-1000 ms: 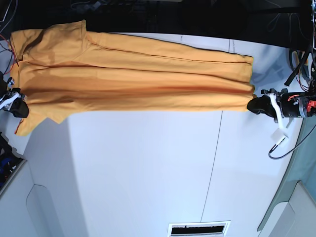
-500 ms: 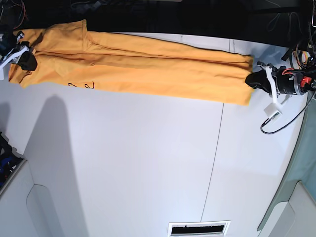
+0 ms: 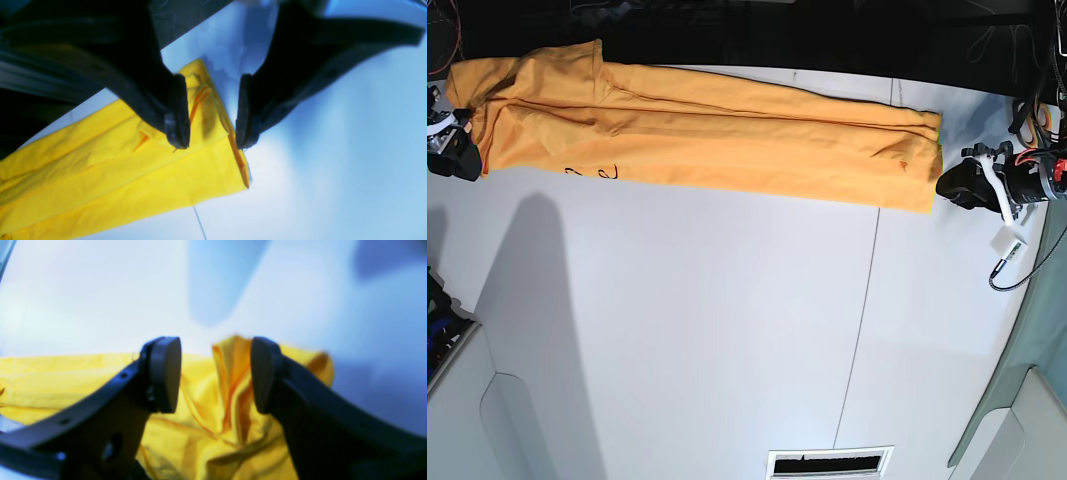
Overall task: Layout the t-shirt on the table in an organized manner, then fold the t-shirt properly
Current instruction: 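Regrasp the folded shirt ends with both grippers and pull them taut, then lift the shirt end with the left gripper and fold it toward the right gripper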
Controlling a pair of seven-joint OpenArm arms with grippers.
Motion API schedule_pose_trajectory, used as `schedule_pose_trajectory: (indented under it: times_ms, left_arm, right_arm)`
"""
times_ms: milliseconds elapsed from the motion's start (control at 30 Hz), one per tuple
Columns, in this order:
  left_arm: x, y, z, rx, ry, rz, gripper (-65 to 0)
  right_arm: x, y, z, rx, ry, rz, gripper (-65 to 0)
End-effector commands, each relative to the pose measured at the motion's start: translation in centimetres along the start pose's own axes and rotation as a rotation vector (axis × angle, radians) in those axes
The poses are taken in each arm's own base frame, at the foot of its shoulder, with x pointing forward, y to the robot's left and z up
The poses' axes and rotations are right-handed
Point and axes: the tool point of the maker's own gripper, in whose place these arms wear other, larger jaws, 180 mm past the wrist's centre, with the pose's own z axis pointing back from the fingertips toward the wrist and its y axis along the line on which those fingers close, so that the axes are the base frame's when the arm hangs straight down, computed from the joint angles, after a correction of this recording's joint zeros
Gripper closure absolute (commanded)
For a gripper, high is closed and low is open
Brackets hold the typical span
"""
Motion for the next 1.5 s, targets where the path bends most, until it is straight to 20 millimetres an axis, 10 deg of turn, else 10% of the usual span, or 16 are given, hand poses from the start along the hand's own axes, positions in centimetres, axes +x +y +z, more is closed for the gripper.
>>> schedule_pose_trajectory:
  times_ms: [0,133,400,600,1100,1167,1267,1467]
  left_arm:
    - [1.0,0.2,0.6,0.003,-0.037,-0.007,-26.8]
    - [0.1,0.5,0.1,0.021,-0.076,0.032,-35.9]
    - [-4.4,2.4,-2.4,0.066,-0.065,0.171,-39.1]
    - [-3.9,1.2,-2.5,0.0,-0.1,0.244,-39.1]
    - [-4.8,-3.4,-4.6,-0.16,-0.065,0.36,-38.9]
    - [-4.9,-3.6,-5.2,-0.144,-0.074,0.351,-32.9]
    - [-4.8,-3.2,-5.3,-0.117,-0.082,0.331,0.0]
    - [-0.9,-3.2,-2.7,-0.102,-0.114,0.17,0.0]
  right_arm:
    - [1.6,0.4,0.5,0.01,-0.04,0.037,-29.6]
    - [0.9,0.9,-0.3,0.011,-0.011,0.074,-0.2]
    - [-7.1,-2.1,-3.5,-0.07,0.168,0.081,0.0]
    - [-11.1,-2.5,-4.7,-0.051,0.231,-0.024,0.0]
    - [-9.8,-2.1,-5.5,-0.033,0.192,-0.038,0.0]
    - [-9.8,-2.1,-5.5,-0.033,0.192,-0.038,0.0]
    - [-9.8,-2.1,-5.5,-0.034,0.195,-0.038,0.0]
    - [-9.5,-1.9,-5.6,-0.023,0.178,-0.055,0.0]
